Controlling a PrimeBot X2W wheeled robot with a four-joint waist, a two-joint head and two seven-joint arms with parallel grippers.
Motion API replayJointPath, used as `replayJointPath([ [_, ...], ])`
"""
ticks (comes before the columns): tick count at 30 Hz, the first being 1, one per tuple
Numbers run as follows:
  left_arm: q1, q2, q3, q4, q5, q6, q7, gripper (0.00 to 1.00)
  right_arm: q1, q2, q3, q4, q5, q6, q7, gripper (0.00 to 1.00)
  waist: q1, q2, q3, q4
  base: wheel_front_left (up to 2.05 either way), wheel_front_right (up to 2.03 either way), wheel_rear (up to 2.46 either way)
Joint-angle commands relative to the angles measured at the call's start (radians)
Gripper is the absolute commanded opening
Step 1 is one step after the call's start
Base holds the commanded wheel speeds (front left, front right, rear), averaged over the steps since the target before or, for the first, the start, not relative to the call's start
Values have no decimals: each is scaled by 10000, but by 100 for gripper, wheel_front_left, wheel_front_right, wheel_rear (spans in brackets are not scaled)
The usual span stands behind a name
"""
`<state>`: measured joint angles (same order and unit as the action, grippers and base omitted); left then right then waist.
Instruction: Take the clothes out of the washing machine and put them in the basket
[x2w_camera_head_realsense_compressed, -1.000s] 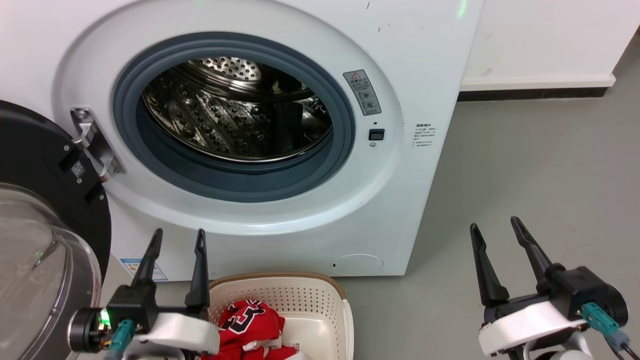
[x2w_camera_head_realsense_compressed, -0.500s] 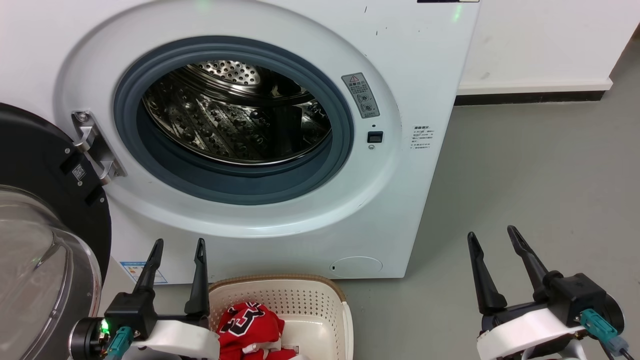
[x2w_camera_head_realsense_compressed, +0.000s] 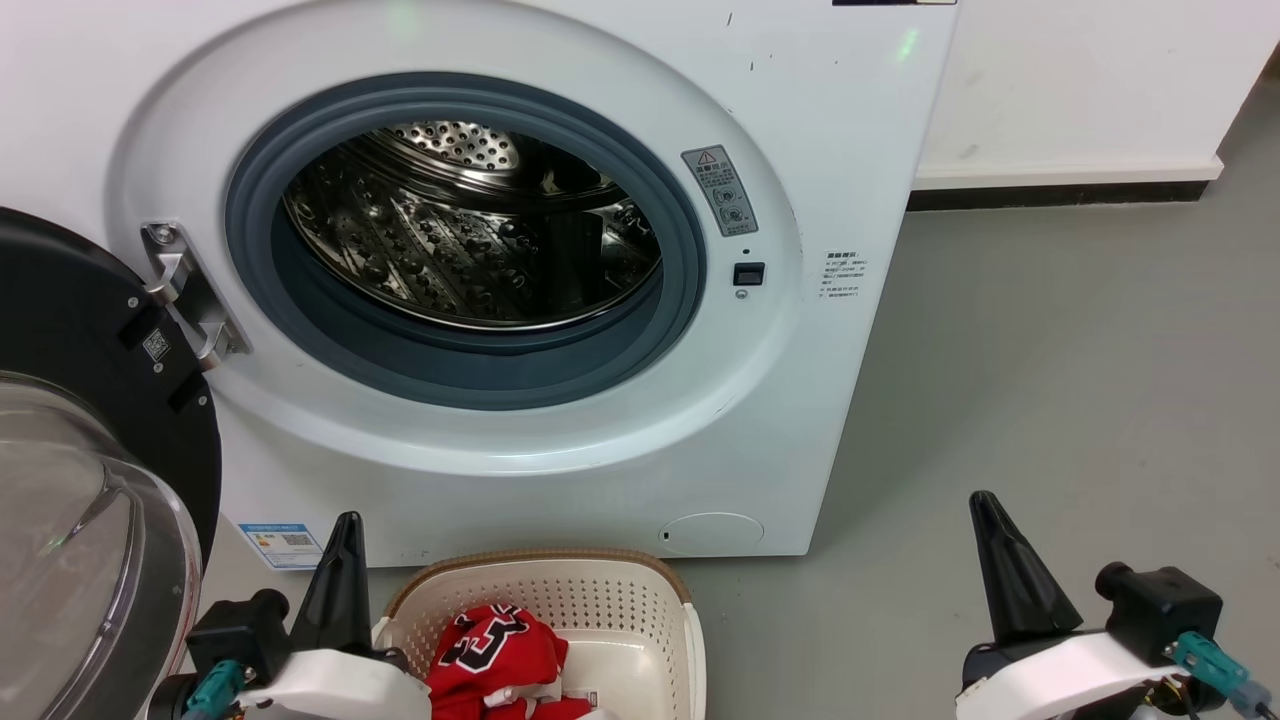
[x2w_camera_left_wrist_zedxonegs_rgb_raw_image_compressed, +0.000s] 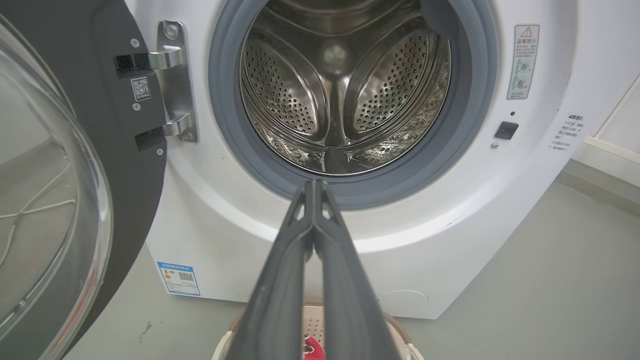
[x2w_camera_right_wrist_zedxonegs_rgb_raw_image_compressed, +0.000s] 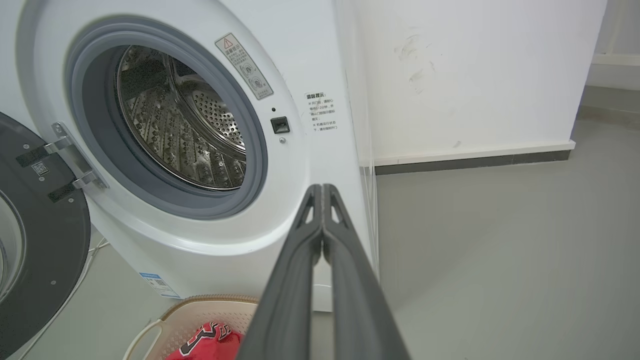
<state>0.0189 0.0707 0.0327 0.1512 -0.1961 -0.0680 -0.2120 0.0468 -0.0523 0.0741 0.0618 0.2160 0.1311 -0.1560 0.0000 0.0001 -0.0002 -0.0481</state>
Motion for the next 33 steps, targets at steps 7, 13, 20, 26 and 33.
replayJointPath([
  [7,-348,1,80,-67,-1810,-105,354,0,-397,-165,-89,123,1923,-1,224,0,0,-1,2,34,0,0,0],
  [13,-407,-12,116,-17,-2717,-147,545,0,-491,-214,-139,246,2872,-1,338,0,0,-1,4,54,0,0,0],
  [20,-493,-31,181,67,-3893,-202,815,0,-616,-266,-217,401,4095,-1,503,0,0,-1,6,82,0,0,0],
  [26,-578,-44,238,141,-4832,-236,1039,0,-700,-301,-289,522,5061,-1,636,0,0,-1,7,106,0,0,0],
  [33,-660,-61,298,224,-5855,-288,1282,0,-807,-331,-380,658,6109,-2,791,0,0,-1,9,134,0,0,0],
])
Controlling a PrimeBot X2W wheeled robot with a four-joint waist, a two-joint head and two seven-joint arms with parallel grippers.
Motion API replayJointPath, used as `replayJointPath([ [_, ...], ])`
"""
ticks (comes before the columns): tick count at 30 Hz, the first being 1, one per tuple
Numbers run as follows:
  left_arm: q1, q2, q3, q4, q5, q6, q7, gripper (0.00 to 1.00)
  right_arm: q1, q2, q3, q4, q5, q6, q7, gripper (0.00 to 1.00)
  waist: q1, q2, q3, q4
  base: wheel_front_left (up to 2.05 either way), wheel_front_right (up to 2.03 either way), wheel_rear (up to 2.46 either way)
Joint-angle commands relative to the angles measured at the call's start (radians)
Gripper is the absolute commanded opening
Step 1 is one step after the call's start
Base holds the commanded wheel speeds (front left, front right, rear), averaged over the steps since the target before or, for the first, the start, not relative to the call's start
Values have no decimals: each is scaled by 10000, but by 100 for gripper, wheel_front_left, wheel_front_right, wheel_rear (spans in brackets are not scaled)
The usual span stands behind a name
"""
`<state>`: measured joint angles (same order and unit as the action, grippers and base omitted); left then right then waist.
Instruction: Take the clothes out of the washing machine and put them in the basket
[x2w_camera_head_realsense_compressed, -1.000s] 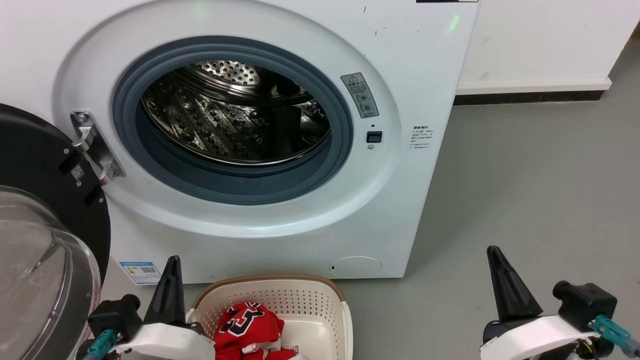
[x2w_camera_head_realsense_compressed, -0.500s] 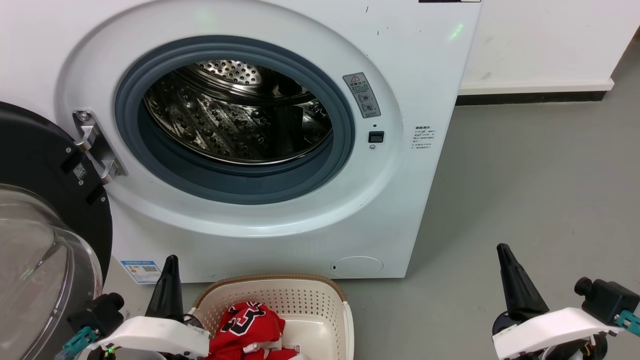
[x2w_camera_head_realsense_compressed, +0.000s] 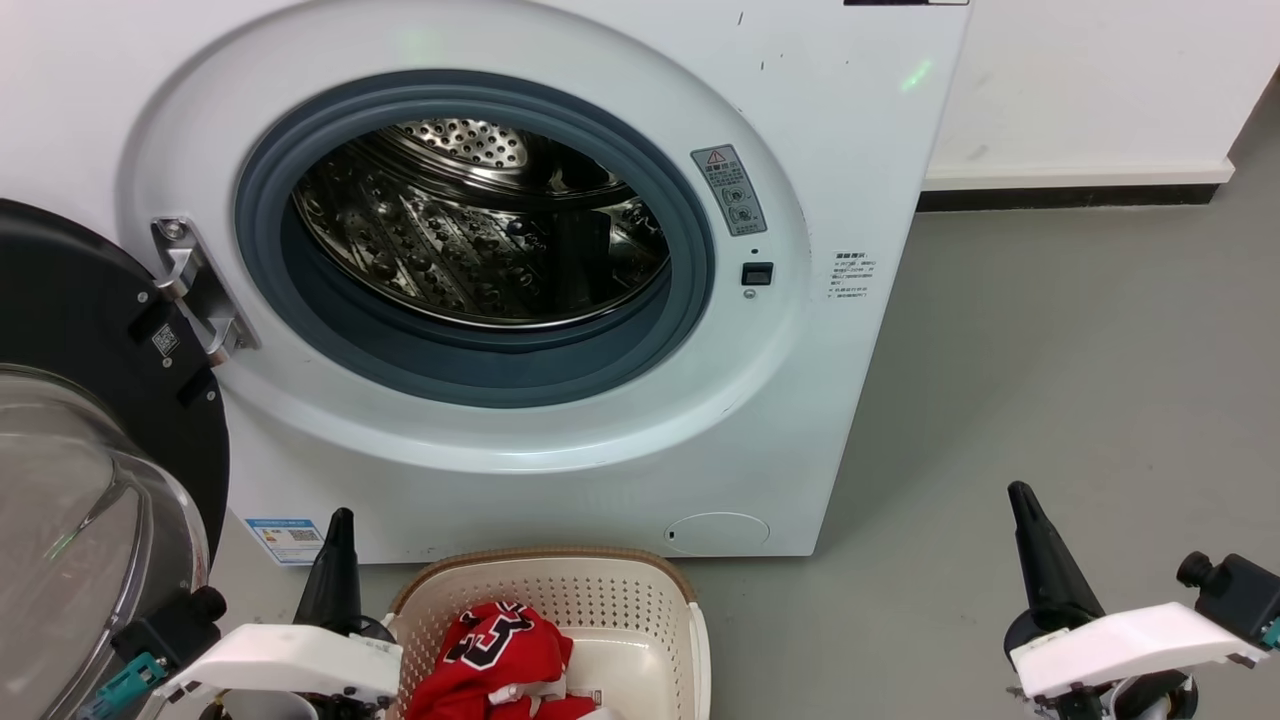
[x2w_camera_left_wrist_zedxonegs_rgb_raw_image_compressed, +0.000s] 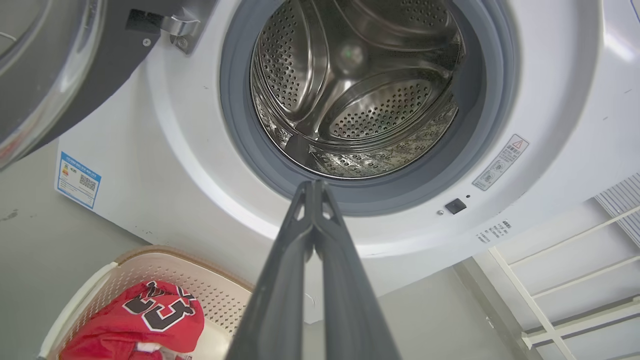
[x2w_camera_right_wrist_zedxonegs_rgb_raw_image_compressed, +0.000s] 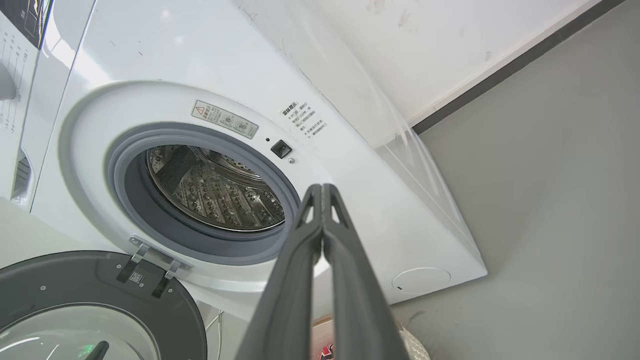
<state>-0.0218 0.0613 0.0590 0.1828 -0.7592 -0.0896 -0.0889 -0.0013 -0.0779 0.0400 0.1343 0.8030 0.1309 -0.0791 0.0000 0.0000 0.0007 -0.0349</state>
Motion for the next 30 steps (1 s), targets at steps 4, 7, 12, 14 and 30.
replayJointPath([
  [4,-303,23,70,-45,-775,-85,180,0,-374,-87,-92,7,805,0,110,0,0,0,1,18,0,0,0],
  [7,-342,17,95,-13,-1169,-105,274,0,-401,-95,-132,63,1203,0,175,0,0,0,2,30,0,0,0],
  [12,-397,6,139,39,-1803,-141,430,0,-466,-104,-200,144,1845,0,279,0,0,0,4,50,0,0,0],
  [14,-412,2,157,62,-2055,-151,492,0,-495,-107,-226,176,2094,0,332,0,0,0,4,58,0,0,0],
  [30,-585,-30,284,226,-3967,-236,957,0,-677,-116,-461,442,4004,0,682,0,0,0,9,127,0,0,0],
])
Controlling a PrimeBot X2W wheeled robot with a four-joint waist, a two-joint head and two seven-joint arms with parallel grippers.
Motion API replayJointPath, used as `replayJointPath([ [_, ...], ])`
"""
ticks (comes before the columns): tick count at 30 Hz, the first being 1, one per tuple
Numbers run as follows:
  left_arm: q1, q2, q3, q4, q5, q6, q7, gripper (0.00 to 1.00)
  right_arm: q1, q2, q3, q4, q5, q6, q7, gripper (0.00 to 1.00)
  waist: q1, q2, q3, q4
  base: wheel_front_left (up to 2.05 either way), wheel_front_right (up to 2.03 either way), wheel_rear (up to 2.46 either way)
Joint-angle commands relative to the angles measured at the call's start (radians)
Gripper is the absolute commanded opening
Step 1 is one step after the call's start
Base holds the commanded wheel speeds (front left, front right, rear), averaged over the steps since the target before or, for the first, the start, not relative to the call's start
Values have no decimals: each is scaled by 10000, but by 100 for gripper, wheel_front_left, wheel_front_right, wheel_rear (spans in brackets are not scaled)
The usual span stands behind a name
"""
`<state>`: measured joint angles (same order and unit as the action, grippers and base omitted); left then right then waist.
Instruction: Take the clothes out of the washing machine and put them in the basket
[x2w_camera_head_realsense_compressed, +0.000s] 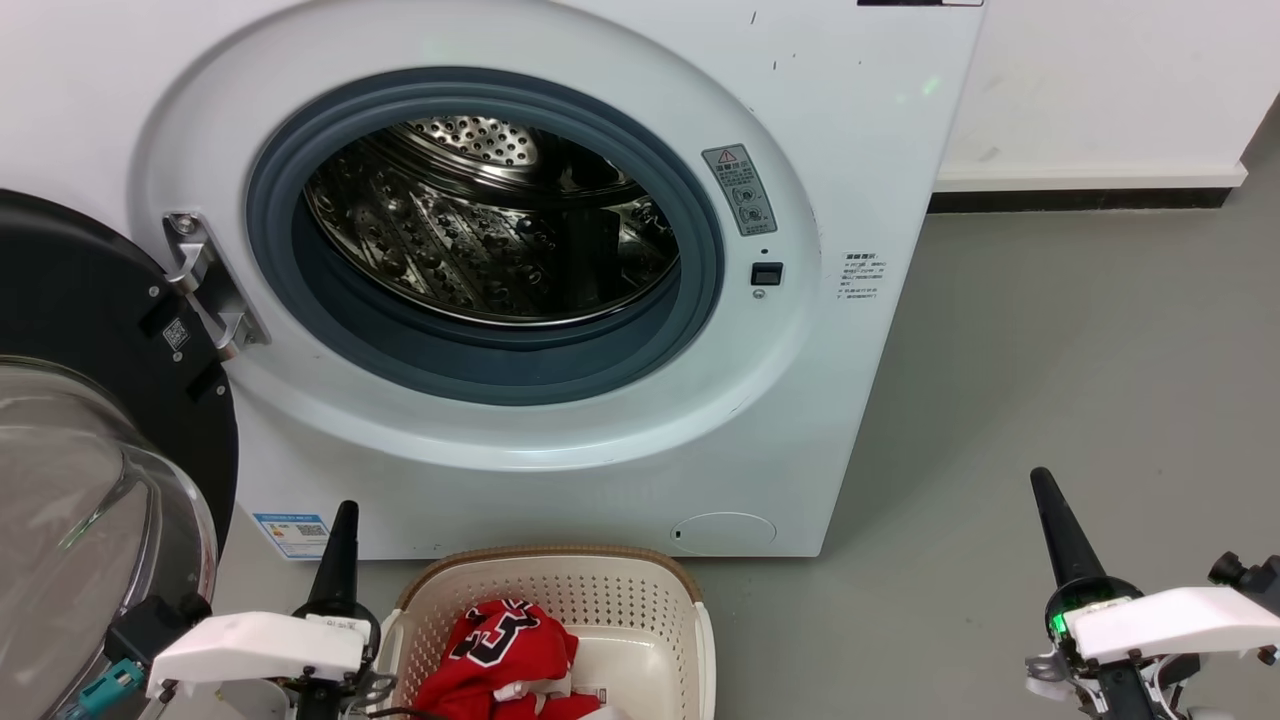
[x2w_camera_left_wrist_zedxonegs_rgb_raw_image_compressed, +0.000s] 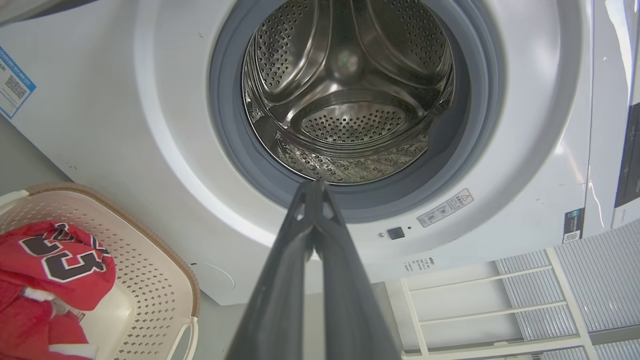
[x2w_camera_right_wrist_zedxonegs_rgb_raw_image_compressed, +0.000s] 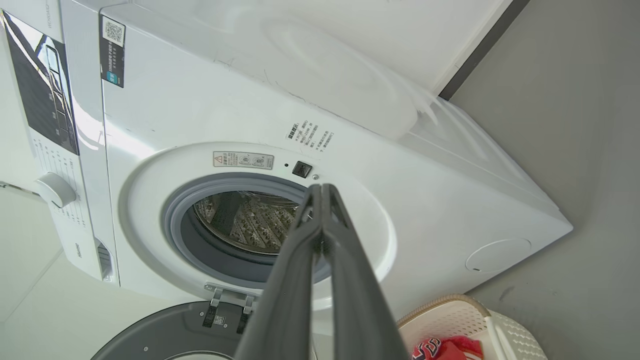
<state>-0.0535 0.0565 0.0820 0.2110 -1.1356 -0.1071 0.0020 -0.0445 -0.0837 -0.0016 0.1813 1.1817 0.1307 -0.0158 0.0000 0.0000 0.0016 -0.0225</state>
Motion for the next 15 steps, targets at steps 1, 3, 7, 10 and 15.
replayJointPath([
  [1,-270,16,60,-48,-302,-68,66,0,-252,-57,-58,-13,316,2,73,0,0,0,0,7,0,0,0],
  [3,-275,13,74,-28,-511,-80,120,0,-265,-56,-84,12,520,2,100,0,0,0,1,15,0,0,0],
  [7,-313,5,98,5,-908,-86,216,0,-312,-53,-139,69,913,2,173,0,0,0,2,31,0,0,0],
  [10,-334,-1,113,36,-1207,-96,295,0,-334,-50,-176,114,1204,2,248,0,0,0,3,44,0,0,0],
  [15,-384,-10,141,77,-1669,-123,397,0,-387,-43,-242,184,1656,1,334,0,0,0,4,64,0,0,0],
])
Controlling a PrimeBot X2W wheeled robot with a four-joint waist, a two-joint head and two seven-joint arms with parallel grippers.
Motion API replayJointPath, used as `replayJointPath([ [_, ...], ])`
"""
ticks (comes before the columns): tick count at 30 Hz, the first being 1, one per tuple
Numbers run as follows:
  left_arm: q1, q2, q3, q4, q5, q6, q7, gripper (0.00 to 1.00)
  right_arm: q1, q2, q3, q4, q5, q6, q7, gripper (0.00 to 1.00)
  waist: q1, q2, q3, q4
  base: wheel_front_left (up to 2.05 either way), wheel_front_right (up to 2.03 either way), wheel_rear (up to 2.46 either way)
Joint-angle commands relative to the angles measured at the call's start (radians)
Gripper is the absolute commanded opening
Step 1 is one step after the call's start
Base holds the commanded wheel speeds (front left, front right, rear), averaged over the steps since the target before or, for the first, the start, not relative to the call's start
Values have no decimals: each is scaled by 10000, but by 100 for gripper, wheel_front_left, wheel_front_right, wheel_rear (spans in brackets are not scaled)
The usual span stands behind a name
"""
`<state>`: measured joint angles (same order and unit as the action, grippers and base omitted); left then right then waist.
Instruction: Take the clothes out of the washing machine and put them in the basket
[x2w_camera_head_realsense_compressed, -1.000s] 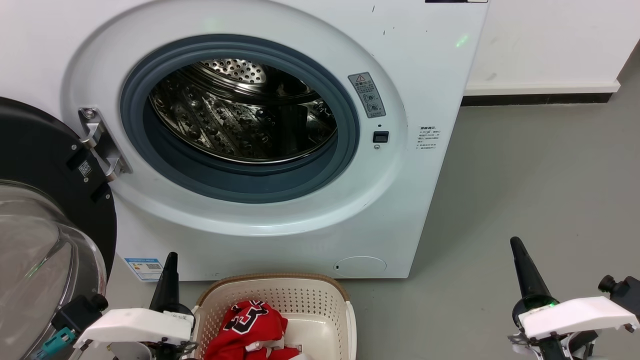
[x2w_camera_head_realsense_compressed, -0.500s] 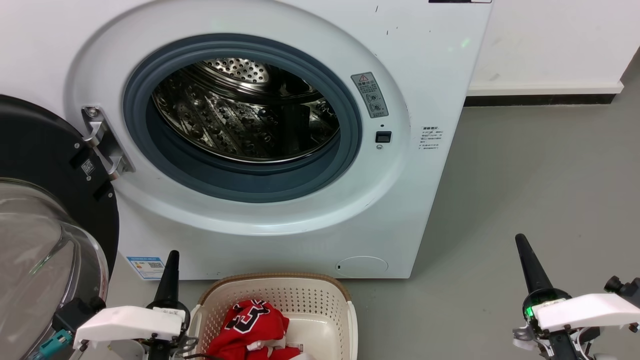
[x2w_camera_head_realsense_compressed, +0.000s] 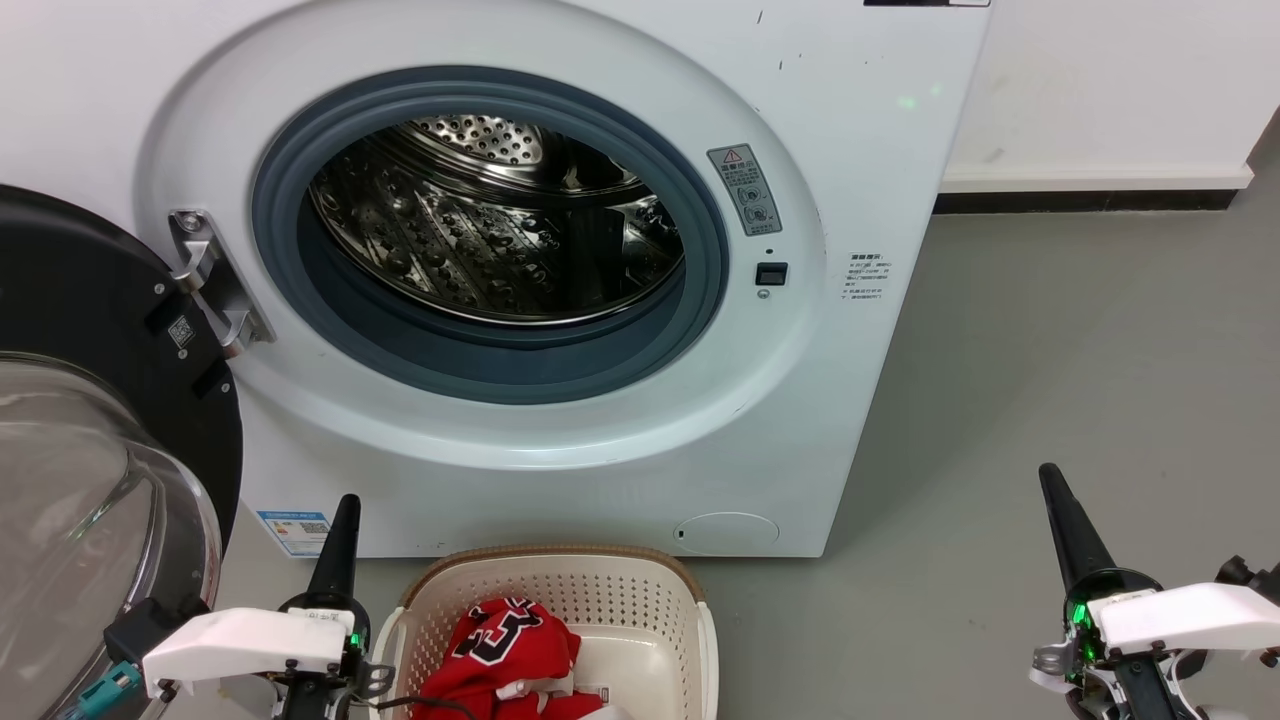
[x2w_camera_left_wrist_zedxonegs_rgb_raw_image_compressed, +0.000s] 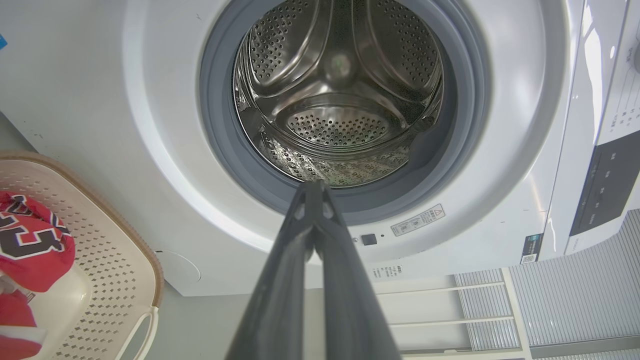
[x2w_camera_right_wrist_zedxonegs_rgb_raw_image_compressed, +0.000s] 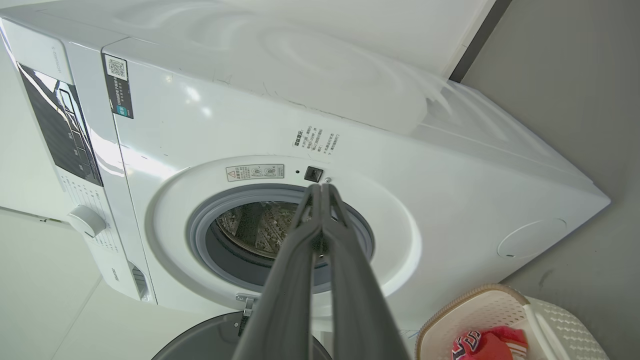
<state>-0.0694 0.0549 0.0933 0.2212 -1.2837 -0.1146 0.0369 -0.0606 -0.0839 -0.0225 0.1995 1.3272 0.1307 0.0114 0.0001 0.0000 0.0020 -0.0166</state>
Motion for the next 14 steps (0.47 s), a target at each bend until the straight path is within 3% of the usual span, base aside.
replayJointPath([
  [1,-226,5,28,-24,-189,-48,48,0,-226,-41,-33,2,201,1,61,0,-1,0,0,4,0,0,0],
  [14,-295,-14,101,79,-1317,-98,334,0,-325,-14,-207,161,1300,1,293,0,-1,0,4,56,0,0,0],
])
